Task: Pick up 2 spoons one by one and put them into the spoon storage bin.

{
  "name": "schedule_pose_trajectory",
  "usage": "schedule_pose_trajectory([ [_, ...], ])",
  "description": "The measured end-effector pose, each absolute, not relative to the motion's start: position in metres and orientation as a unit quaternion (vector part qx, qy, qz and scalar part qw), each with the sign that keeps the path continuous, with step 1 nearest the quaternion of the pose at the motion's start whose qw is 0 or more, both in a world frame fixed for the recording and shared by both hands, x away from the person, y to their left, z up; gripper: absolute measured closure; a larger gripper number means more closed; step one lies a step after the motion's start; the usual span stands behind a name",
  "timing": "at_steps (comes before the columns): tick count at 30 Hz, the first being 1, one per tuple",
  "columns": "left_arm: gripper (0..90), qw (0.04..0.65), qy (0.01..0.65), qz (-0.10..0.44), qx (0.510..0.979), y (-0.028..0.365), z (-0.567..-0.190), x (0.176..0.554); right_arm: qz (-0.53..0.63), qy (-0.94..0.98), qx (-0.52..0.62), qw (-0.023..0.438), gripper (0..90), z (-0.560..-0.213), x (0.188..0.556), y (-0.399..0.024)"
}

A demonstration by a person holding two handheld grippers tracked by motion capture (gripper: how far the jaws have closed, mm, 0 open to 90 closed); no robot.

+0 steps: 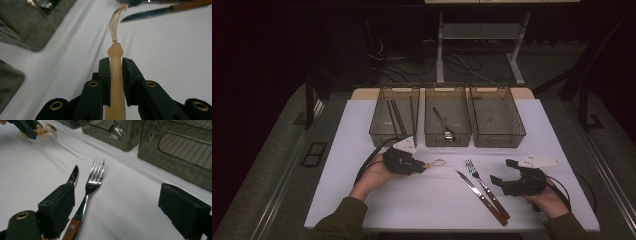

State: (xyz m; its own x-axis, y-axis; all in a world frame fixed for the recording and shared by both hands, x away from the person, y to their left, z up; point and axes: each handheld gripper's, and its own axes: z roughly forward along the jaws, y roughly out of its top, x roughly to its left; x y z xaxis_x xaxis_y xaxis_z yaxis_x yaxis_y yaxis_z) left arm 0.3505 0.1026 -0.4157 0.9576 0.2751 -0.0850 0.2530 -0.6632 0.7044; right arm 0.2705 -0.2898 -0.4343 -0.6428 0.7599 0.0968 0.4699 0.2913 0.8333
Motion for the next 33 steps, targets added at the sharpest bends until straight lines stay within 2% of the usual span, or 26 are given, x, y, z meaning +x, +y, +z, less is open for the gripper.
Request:
schedule_pose_trajectory([
  [11,77.5,0.392,0.168,0.036,0.904,0.09,-0.394,0.361,0.46,0.783,0.386,0.164,12.1,-0.44,0.26,-0.291],
  [22,77.6,0.39,0.192,0.057,0.899,0.079,-0.375,0.381,0.463,0.787,0.38,0.149,12.1,-0.442,0.252,-0.298],
  [33,77.7,0.394,0.224,0.095,0.886,0.059,-0.356,0.401,0.468,0.781,0.385,0.152,12.1,-0.44,0.252,-0.302],
])
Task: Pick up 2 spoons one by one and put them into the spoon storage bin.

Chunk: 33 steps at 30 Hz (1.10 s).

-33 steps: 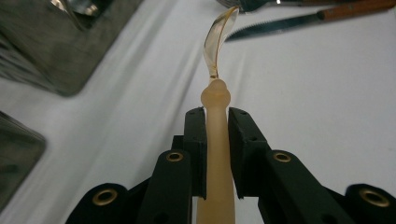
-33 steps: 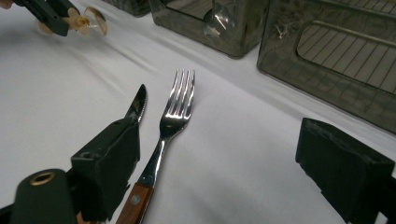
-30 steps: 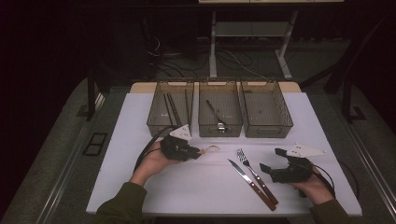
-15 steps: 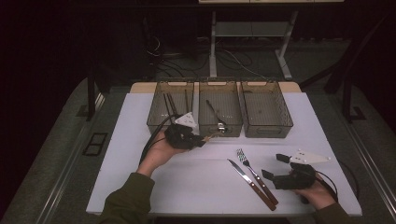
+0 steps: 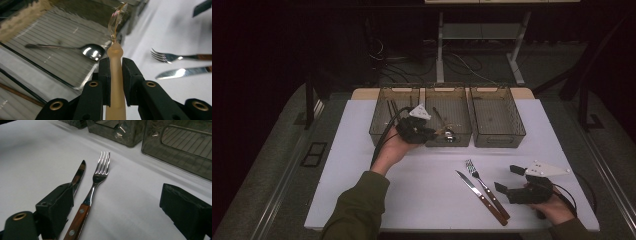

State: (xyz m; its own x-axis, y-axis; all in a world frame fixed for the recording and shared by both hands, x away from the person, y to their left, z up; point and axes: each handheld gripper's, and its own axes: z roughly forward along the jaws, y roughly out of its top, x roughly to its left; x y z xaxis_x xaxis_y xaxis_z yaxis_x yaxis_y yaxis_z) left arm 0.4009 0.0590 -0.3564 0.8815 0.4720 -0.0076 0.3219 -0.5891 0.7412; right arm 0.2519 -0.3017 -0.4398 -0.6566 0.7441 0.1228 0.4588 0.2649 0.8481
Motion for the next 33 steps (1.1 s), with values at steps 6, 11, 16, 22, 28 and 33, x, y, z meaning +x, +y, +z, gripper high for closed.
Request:
schedule_pose_trajectory([
  [6,77.6,0.387,0.237,0.115,0.884,0.046,-0.347,0.418,0.465,0.784,0.381,0.154,12.1,-0.44,0.253,-0.301],
  [11,77.5,0.38,0.249,0.126,0.882,0.035,-0.346,0.434,0.466,0.784,0.379,0.158,12.1,-0.439,0.252,-0.299],
  [16,77.5,0.374,0.265,0.134,0.879,0.026,-0.349,0.45,0.464,0.786,0.376,0.16,12.2,-0.439,0.252,-0.3],
  [22,77.4,0.358,0.312,0.123,0.871,0.018,-0.361,0.461,0.463,0.787,0.374,0.161,12.2,-0.439,0.251,-0.298],
  [28,77.3,0.33,0.331,0.114,0.877,0.013,-0.375,0.468,0.457,0.794,0.367,0.163,12.2,-0.439,0.251,-0.297],
  [33,77.0,0.313,0.333,0.115,0.882,0.012,-0.38,0.472,0.455,0.796,0.364,0.166,12.2,-0.439,0.25,-0.297],
])
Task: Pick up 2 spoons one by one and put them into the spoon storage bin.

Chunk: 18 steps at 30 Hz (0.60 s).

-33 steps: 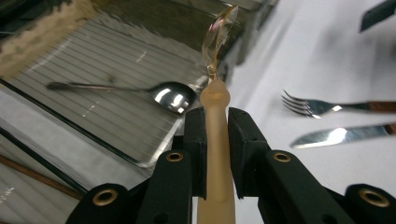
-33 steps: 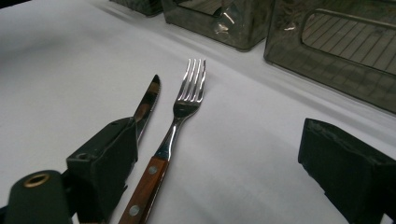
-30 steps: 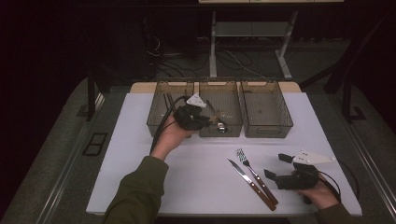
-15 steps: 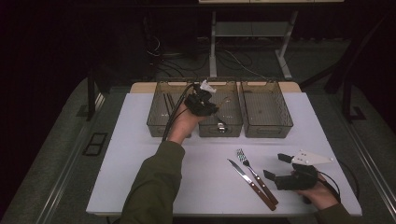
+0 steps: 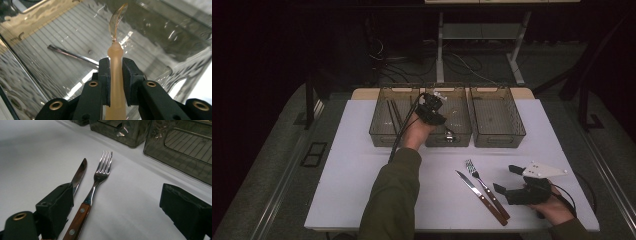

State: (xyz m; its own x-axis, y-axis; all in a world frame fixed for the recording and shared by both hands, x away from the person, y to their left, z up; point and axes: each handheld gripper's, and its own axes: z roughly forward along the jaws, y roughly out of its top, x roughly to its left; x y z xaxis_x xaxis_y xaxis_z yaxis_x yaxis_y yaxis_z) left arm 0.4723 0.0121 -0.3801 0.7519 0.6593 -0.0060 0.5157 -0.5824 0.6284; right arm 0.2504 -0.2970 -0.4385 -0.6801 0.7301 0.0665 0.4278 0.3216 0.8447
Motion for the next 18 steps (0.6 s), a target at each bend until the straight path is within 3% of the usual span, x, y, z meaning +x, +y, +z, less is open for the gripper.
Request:
schedule_pose_trajectory([
  [3,74.5,0.317,0.341,0.115,0.878,0.014,-0.381,0.474,0.455,0.796,0.362,0.168,12.2,-0.438,0.25,-0.297],
  [13,48.6,0.372,0.339,0.108,0.858,0.019,-0.372,0.465,0.454,0.797,0.362,0.168,12.2,-0.438,0.25,-0.297],
  [18,42.6,0.393,0.32,0.112,0.855,0.025,-0.364,0.457,0.453,0.796,0.362,0.172,12.2,-0.439,0.251,-0.297],
])
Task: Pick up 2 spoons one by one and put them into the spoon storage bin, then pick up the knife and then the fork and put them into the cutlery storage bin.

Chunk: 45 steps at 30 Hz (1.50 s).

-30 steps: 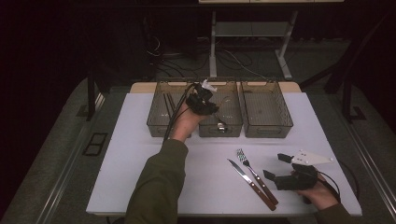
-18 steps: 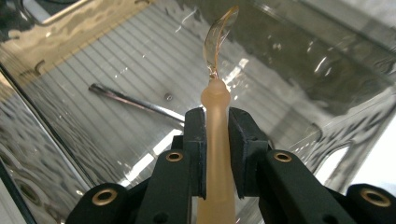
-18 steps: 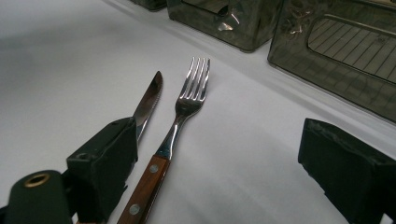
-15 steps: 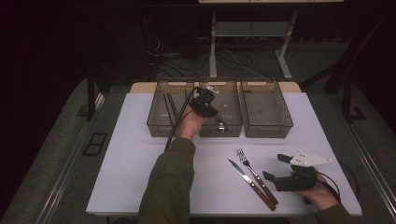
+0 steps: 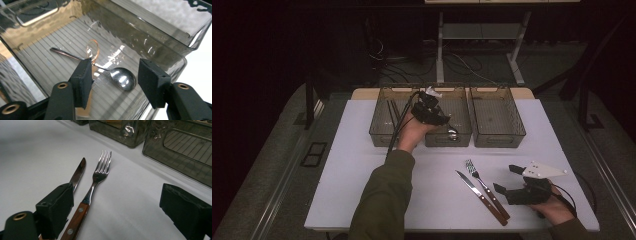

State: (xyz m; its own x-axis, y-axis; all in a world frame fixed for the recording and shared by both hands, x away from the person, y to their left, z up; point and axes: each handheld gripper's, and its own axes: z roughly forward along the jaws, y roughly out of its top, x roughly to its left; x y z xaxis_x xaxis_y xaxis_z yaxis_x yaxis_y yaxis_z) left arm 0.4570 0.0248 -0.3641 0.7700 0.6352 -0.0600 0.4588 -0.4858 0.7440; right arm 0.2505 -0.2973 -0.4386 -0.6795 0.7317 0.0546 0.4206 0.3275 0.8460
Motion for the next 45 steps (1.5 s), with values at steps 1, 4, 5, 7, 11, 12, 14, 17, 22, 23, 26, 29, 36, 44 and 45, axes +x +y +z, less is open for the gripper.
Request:
schedule_pose_trajectory([
  [1,41.2,0.391,0.313,0.113,0.858,0.026,-0.363,0.454,0.455,0.795,0.364,0.171,12.2,-0.439,0.25,-0.297],
  [4,37.7,0.402,0.306,0.113,0.856,0.03,-0.362,0.447,0.455,0.793,0.366,0.17,12.2,-0.439,0.251,-0.298],
  [5,36.8,0.404,0.301,0.113,0.857,0.033,-0.362,0.443,0.456,0.793,0.368,0.169,12.2,-0.439,0.251,-0.298],
  [7,34.7,0.408,0.295,0.114,0.856,0.036,-0.361,0.438,0.451,0.795,0.37,0.168,12.2,-0.439,0.251,-0.298],
  [11,31.8,0.42,0.283,0.116,0.854,0.044,-0.36,0.424,0.452,0.791,0.376,0.169,12.2,-0.439,0.251,-0.299],
  [12,31.0,0.421,0.278,0.118,0.856,0.046,-0.36,0.421,0.451,0.791,0.377,0.169,12.2,-0.439,0.252,-0.299],
  [14,29.5,0.429,0.277,0.111,0.853,0.05,-0.36,0.414,0.448,0.791,0.381,0.17,12.2,-0.44,0.252,-0.299],
  [17,26.6,0.428,0.268,0.109,0.856,0.055,-0.361,0.401,0.447,0.79,0.384,0.168,12.2,-0.439,0.252,-0.299],
  [22,22.4,0.43,0.256,0.11,0.859,0.065,-0.366,0.382,0.443,0.793,0.385,0.167,12.2,-0.441,0.253,-0.298],
  [23,22.2,0.429,0.255,0.109,0.86,0.067,-0.367,0.379,0.442,0.793,0.384,0.168,12.2,-0.441,0.253,-0.298],
  [26,21.1,0.434,0.255,0.108,0.857,0.074,-0.371,0.368,0.442,0.794,0.383,0.166,12.2,-0.441,0.253,-0.298],
  [29,20.2,0.439,0.256,0.108,0.855,0.081,-0.378,0.359,0.442,0.793,0.384,0.165,12.2,-0.441,0.253,-0.298],
  [36,16.2,0.446,0.256,0.112,0.85,0.097,-0.391,0.339,0.444,0.793,0.382,0.168,12.2,-0.441,0.253,-0.297],
  [44,11.0,0.459,0.26,0.113,0.842,0.117,-0.409,0.318,0.442,0.792,0.385,0.169,12.2,-0.442,0.254,-0.298],
  [45,9.6,0.456,0.263,0.112,0.843,0.12,-0.411,0.315,0.442,0.792,0.385,0.169,12.2,-0.442,0.254,-0.298],
])
